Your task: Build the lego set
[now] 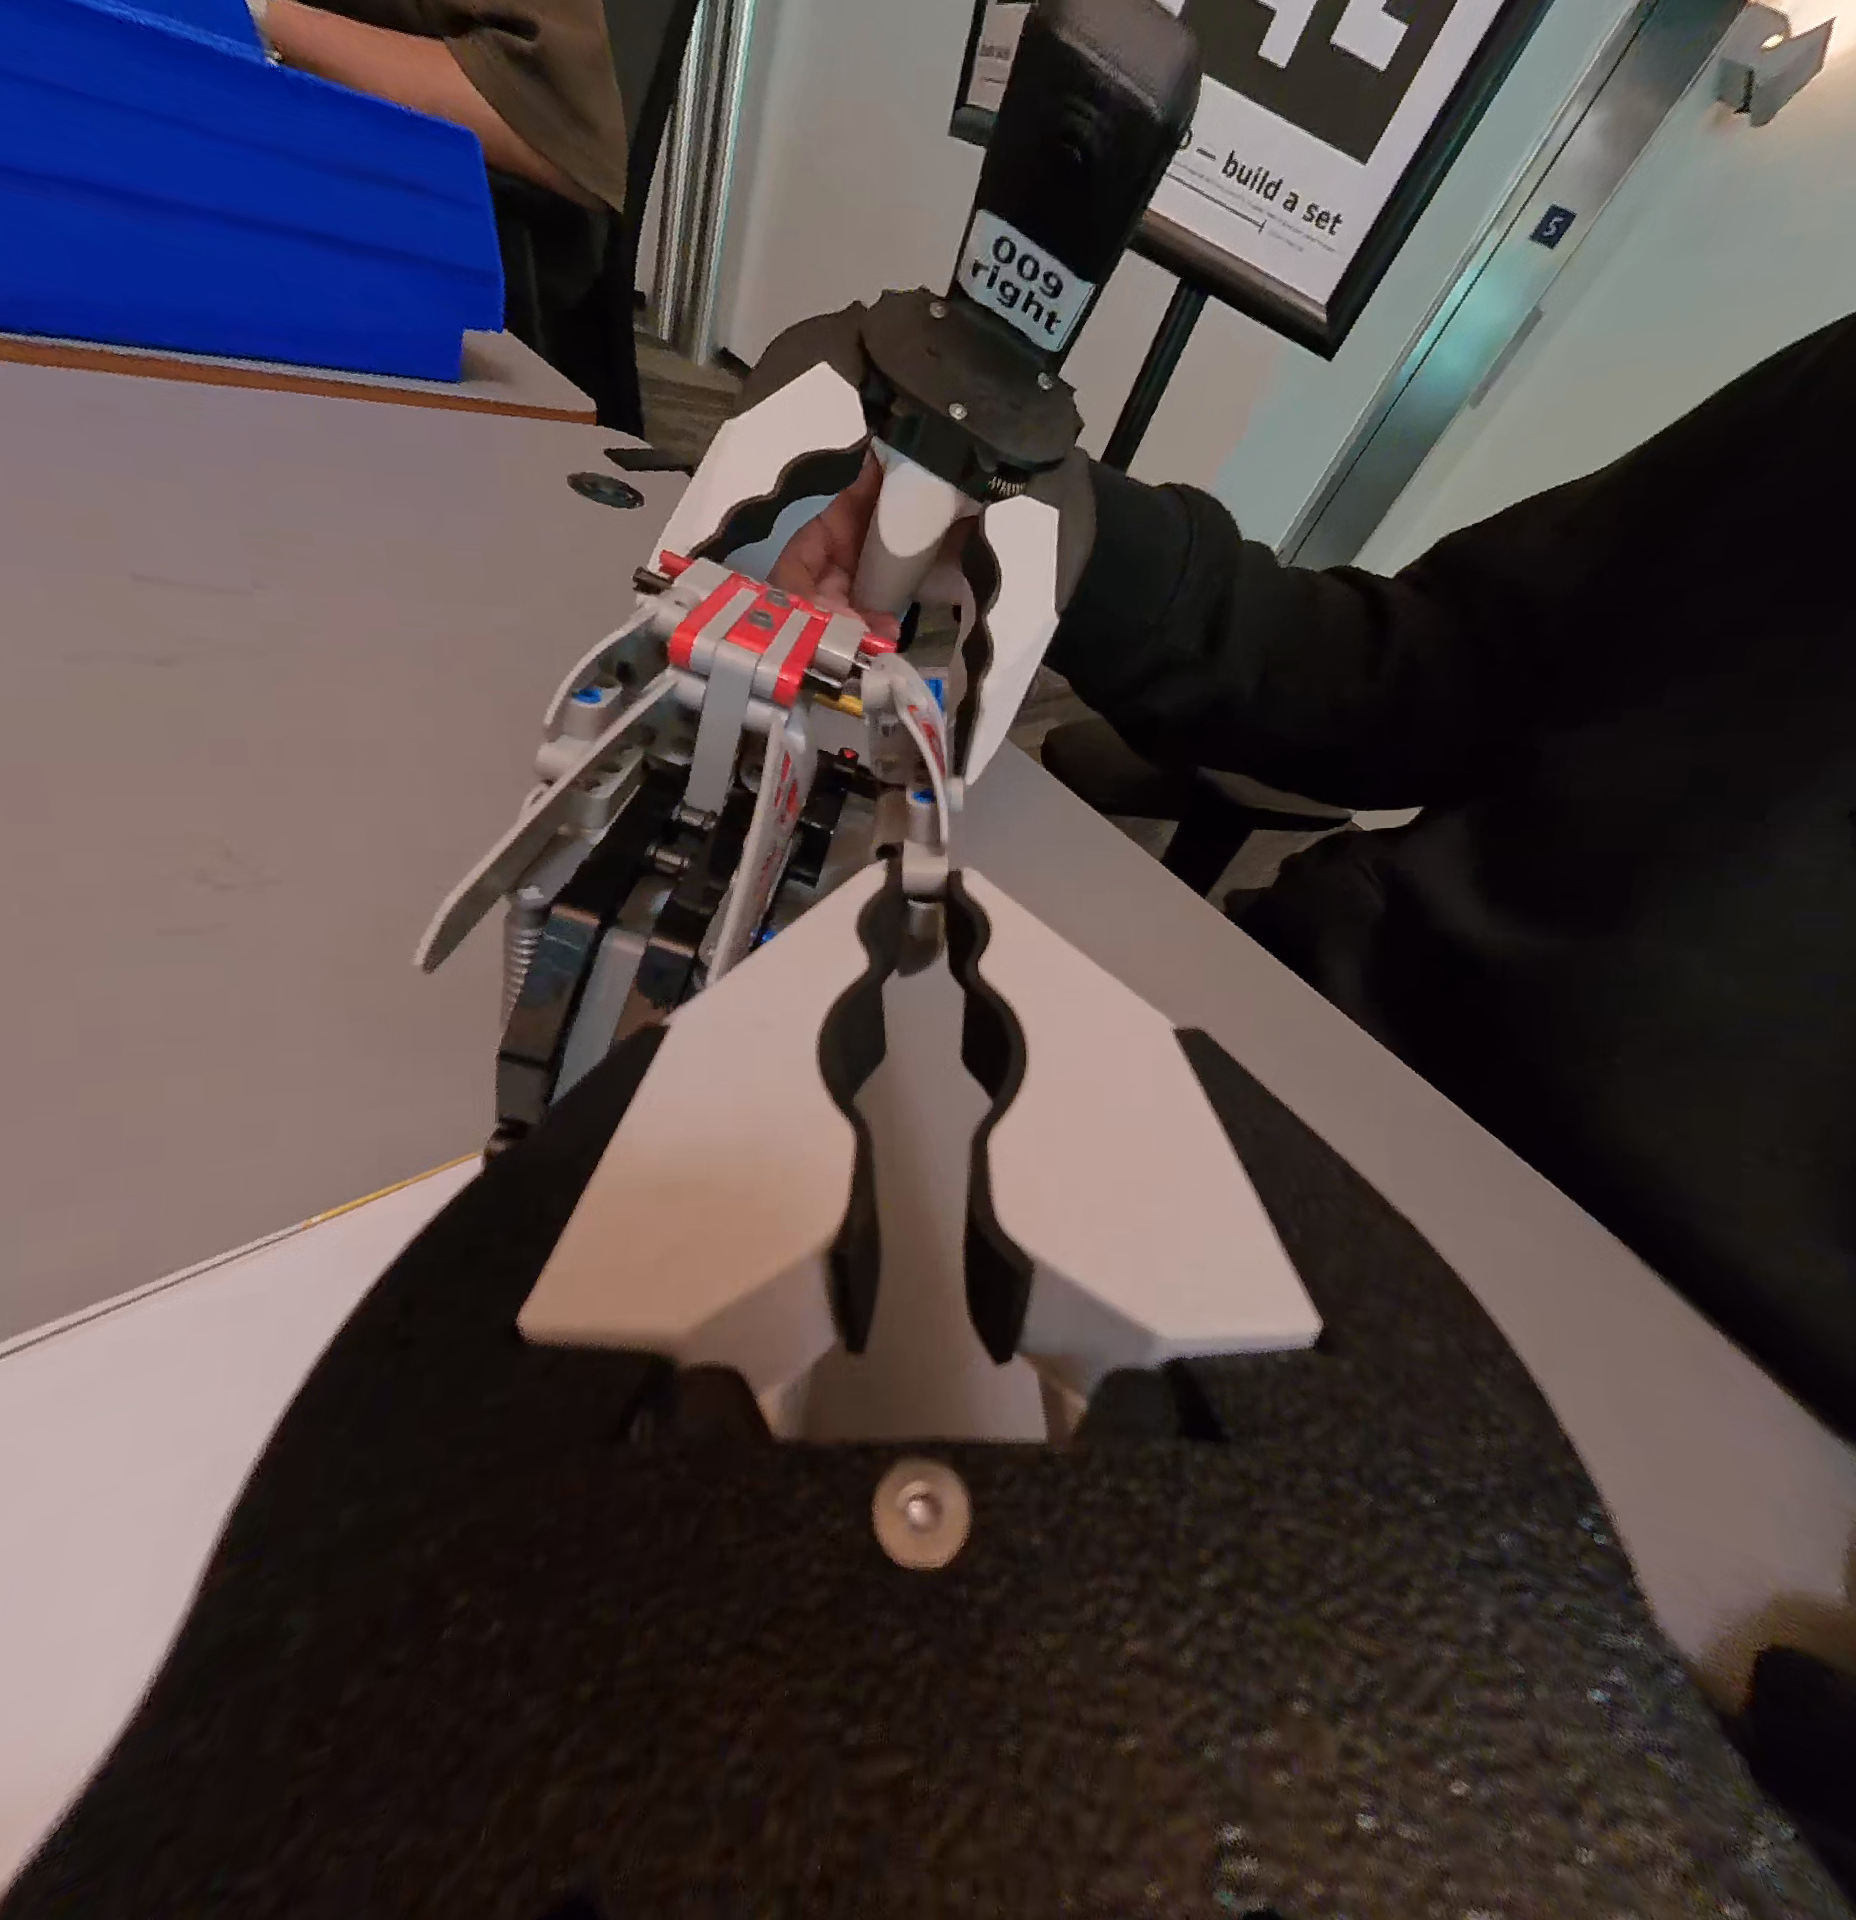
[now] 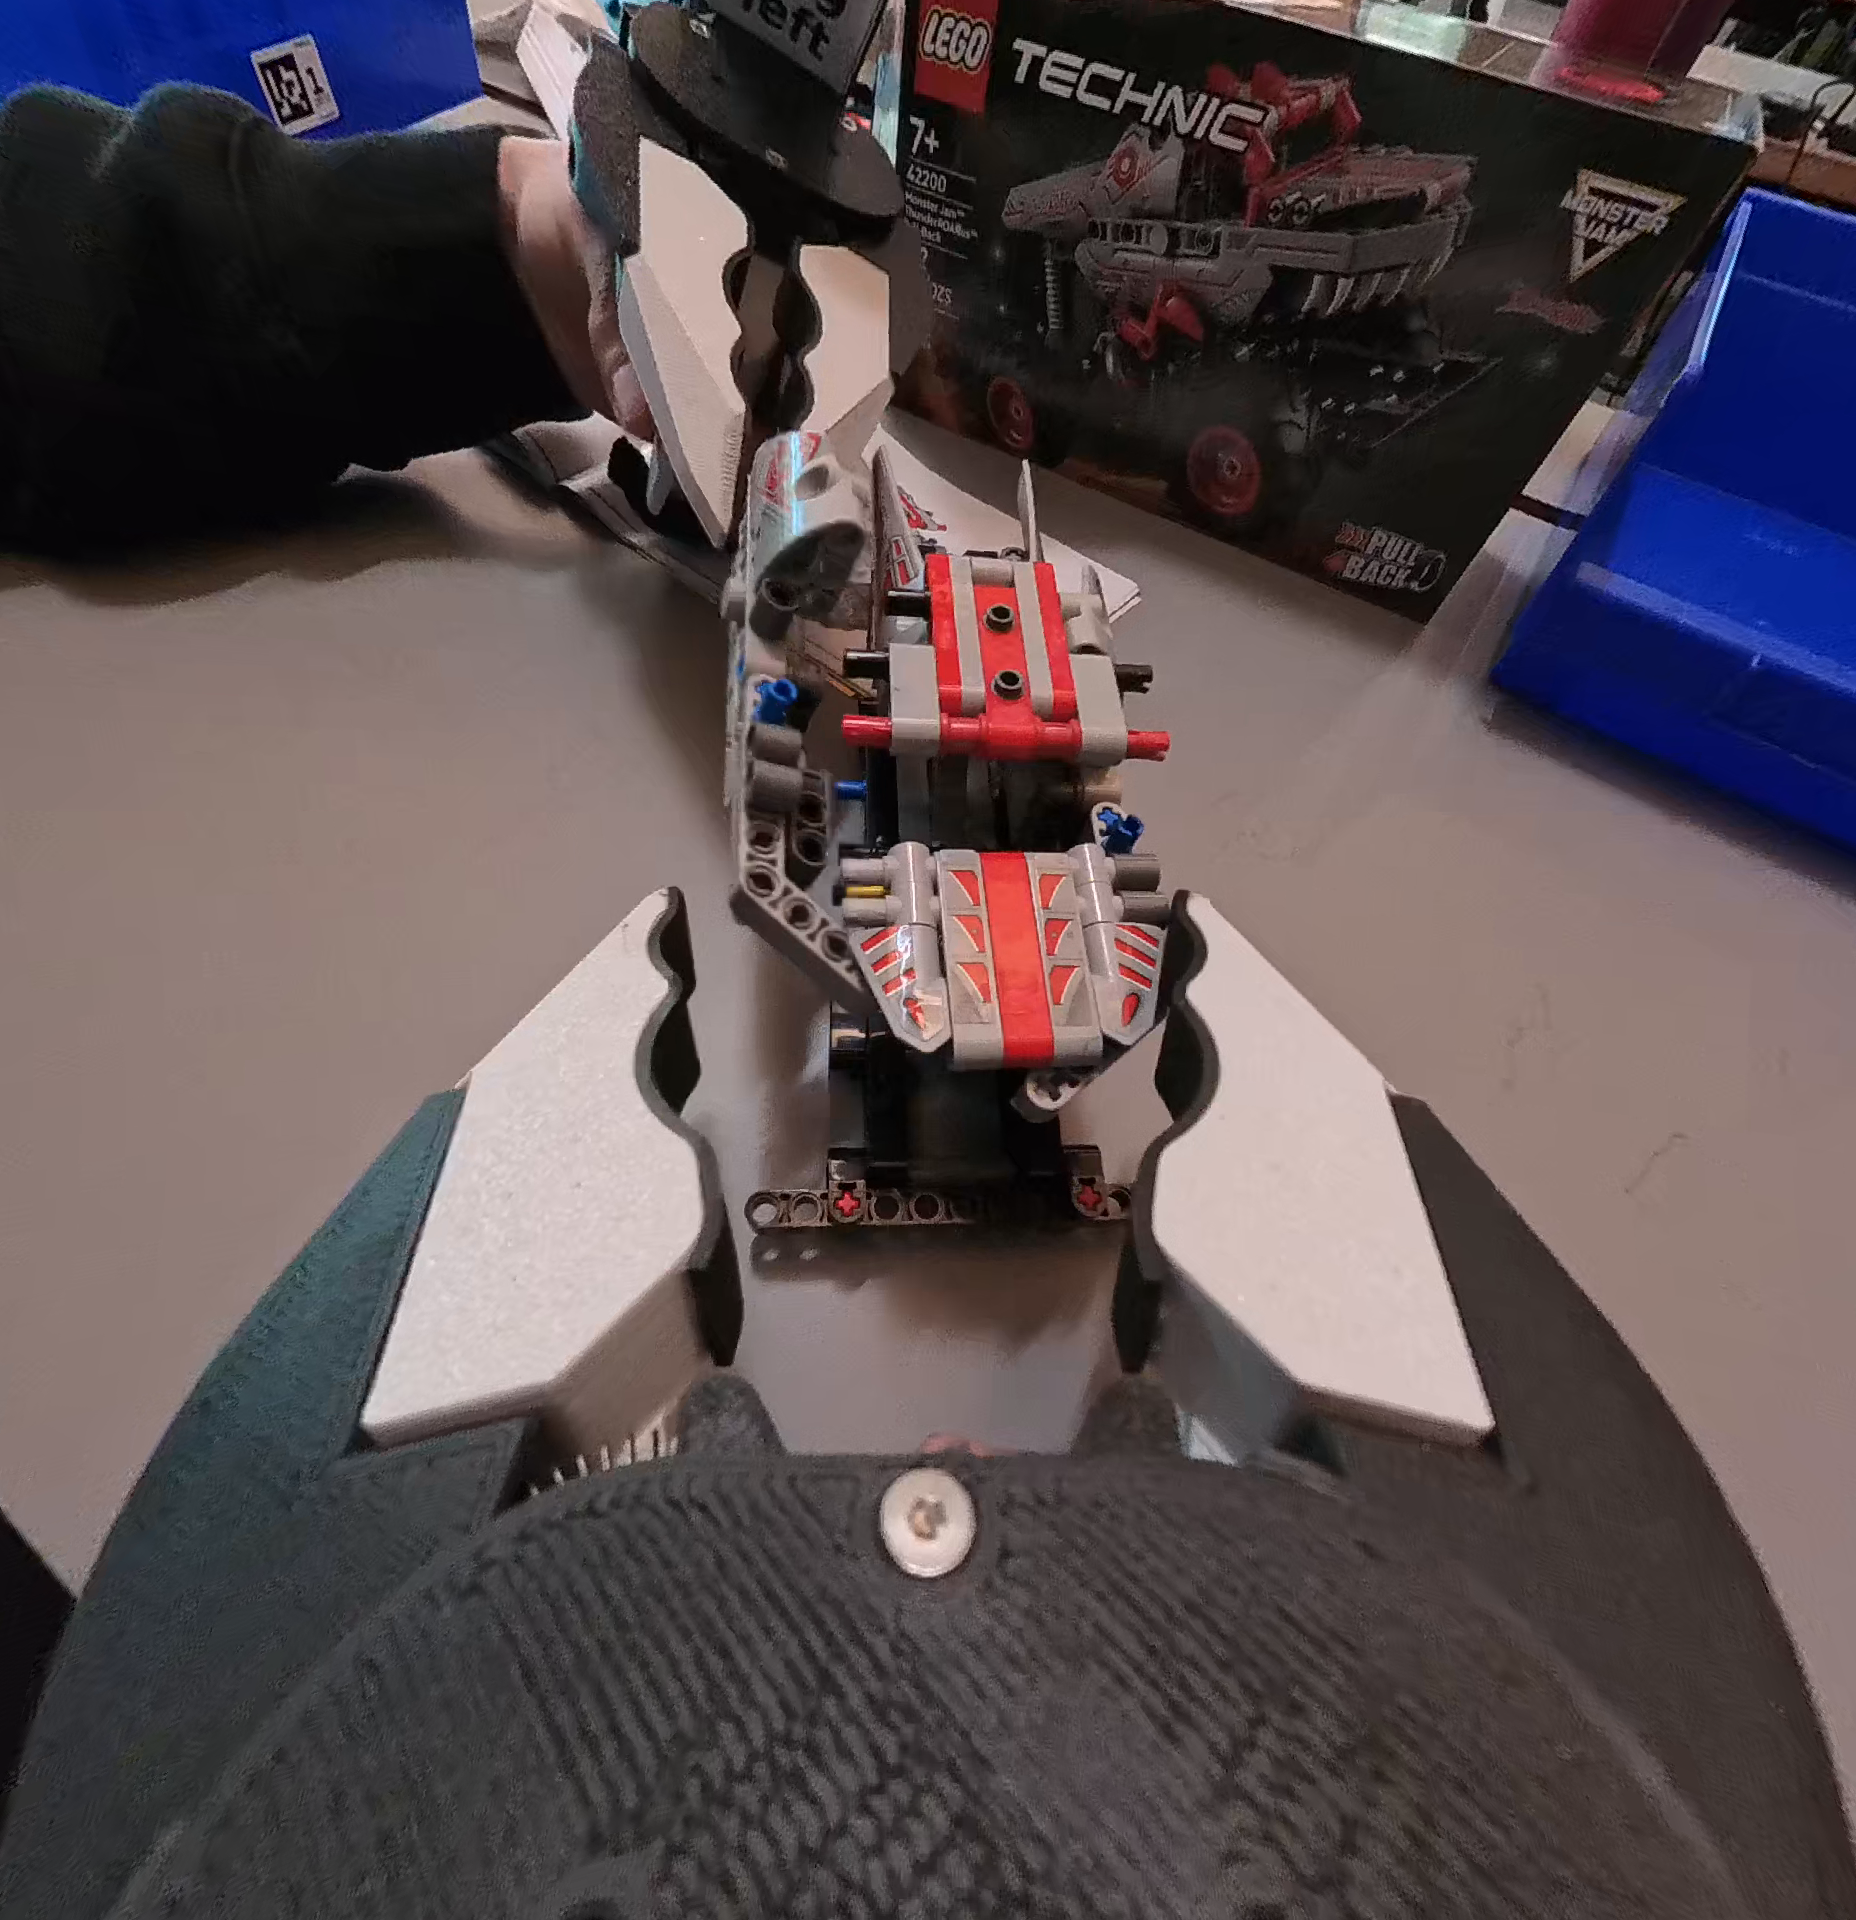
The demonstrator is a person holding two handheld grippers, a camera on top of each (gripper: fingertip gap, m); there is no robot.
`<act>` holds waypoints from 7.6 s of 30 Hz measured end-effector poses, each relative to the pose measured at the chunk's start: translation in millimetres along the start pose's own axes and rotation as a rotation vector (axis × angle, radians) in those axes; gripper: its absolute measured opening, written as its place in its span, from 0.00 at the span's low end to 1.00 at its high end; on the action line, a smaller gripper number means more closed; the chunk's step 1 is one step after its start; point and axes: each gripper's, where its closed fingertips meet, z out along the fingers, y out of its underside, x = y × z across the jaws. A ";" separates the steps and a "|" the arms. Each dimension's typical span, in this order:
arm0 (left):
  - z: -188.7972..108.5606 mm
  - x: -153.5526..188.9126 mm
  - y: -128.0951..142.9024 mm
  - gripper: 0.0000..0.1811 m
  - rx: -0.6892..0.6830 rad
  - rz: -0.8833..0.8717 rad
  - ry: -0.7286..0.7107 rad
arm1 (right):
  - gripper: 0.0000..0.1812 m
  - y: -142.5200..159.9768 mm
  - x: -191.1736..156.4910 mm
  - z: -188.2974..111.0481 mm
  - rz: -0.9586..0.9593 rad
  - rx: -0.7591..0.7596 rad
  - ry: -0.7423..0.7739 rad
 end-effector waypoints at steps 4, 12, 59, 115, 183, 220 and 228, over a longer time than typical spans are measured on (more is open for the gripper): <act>0.4 -3.7 1.4 0.02 -0.003 -0.026 -0.002 | 0.50 -0.5 1.2 1.5 0.004 -0.002 0.001; -7.3 -0.7 6.2 0.02 -0.032 0.021 -0.001 | 0.48 -2.0 0.5 -0.4 -0.024 -0.024 0.012; 17.3 0.4 4.1 0.02 -0.056 -0.001 0.045 | 0.54 -37.1 9.3 6.4 0.044 -0.032 -0.072; 3.9 -37.8 -13.8 0.04 0.148 -0.275 -0.108 | 0.36 -43.8 30.8 42.2 0.208 0.007 -0.036; 30.9 -25.8 -21.8 0.01 -0.085 0.358 -0.399 | 0.33 -39.0 20.8 30.5 -0.017 0.132 -0.052; 31.8 -13.4 -30.5 0.00 0.224 -0.184 -0.033 | 0.53 -36.9 42.0 -38.4 0.140 0.238 -0.186; 30.2 -2.9 -38.7 0.00 0.253 -0.084 0.011 | 0.56 -8.5 21.8 -27.5 0.087 0.154 -0.137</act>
